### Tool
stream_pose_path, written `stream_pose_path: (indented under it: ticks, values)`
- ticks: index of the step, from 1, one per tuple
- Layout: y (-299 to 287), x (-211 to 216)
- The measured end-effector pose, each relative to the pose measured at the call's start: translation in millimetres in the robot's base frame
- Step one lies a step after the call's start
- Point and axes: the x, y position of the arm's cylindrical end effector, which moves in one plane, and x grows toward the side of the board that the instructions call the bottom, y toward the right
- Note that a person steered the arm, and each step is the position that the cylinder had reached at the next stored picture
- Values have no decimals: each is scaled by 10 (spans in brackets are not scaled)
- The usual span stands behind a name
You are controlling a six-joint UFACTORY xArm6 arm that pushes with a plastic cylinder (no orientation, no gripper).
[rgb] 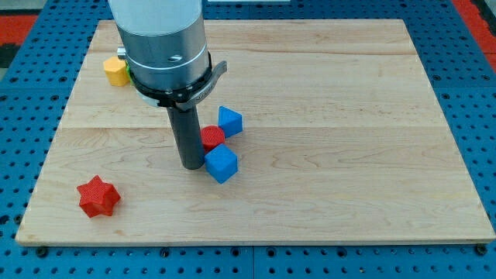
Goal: Move the red star closer to the blue cube
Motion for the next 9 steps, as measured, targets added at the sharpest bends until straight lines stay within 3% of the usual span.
stream_pose_path:
  ticks: [2, 4, 5, 6, 8, 9]
  values:
    - [-670, 4]
    - [-1993, 24]
    - [-2246, 342]
    - [-2006, 704]
    - [-600, 708]
    - [-231, 730]
